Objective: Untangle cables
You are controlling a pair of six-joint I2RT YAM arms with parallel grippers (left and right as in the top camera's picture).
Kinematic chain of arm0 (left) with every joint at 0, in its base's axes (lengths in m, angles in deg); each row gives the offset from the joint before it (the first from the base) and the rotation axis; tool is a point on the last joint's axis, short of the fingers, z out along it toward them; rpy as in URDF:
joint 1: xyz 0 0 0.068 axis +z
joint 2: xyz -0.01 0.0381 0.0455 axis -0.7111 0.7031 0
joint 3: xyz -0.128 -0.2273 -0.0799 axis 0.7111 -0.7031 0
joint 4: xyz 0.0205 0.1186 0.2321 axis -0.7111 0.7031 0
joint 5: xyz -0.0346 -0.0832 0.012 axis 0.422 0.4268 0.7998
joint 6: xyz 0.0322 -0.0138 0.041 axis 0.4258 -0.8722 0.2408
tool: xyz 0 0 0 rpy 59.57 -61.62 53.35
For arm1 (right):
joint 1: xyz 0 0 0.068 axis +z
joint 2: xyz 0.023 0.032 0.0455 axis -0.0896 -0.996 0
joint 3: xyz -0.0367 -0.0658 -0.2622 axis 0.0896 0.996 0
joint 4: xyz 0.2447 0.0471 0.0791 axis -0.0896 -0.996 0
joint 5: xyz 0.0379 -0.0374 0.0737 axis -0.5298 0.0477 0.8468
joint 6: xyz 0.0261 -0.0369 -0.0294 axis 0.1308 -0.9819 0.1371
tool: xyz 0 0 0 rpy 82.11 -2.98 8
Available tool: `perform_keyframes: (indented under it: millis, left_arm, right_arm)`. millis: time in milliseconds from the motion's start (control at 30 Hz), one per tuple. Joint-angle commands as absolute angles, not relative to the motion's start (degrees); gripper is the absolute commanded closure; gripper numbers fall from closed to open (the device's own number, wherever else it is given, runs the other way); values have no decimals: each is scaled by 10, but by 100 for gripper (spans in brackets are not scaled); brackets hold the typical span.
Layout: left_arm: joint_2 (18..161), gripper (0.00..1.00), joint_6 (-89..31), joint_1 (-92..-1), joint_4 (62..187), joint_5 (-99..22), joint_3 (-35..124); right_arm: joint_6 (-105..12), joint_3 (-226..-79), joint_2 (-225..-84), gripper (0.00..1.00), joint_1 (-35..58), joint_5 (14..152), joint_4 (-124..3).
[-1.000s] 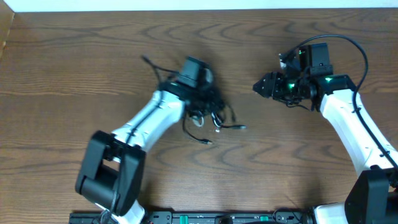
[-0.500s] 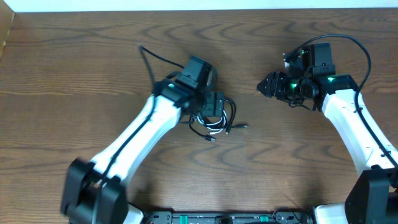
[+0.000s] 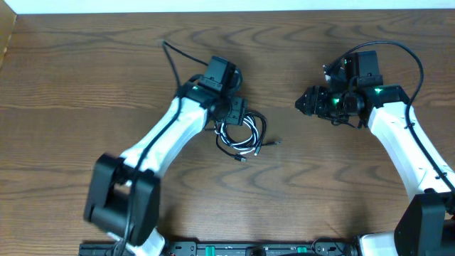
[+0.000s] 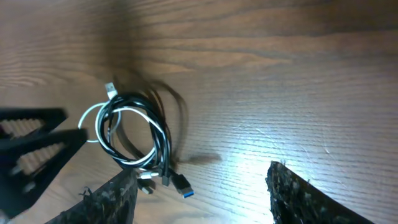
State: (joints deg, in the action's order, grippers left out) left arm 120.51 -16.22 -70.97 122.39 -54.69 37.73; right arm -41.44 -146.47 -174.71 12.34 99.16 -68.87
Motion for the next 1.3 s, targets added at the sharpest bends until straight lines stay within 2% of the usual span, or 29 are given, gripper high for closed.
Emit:
perform_keyframes:
  millis: [0,267,600,700,733,767,833,1100,1267]
  left_arm:
    - [1227,41,-86,-708,1208,-553,377]
    - [1258,41,-14,-683,1208,-583,377]
    - [1297,49,38,-685,1209,-526,377]
    - [1308,57,38,-685,1206,-526,377]
    - [1310,68,38,-685,1204,-526,377]
    - [1310,74,38,-685,1204,-526,377]
    - [1310,91,35,-685,1204,-526,377]
    - [1258,93,-24,-685,1234,-514,401]
    - [1154,93,-77,-685,1239,-436,405]
  right_arm:
    - [-428,-1464,-1748,37,124,976,-692]
    - [-432,-1464,-1748,37,124,976,-692]
    - [-432,-1464,-1748,37,125,975,-693]
    - [-432,-1464,-1748,37,129,977,-692]
    - [-432,-1464,-1748,37,130,977,-692]
    - [-432,-1464,-1748,37,130,977,-693]
    - [-432,-1464,-1748,37,131,977,-694]
    - [-432,-1464,-1748,38,137,996,-690]
    - [-441,-1464,-1748,40,142,1038,-683]
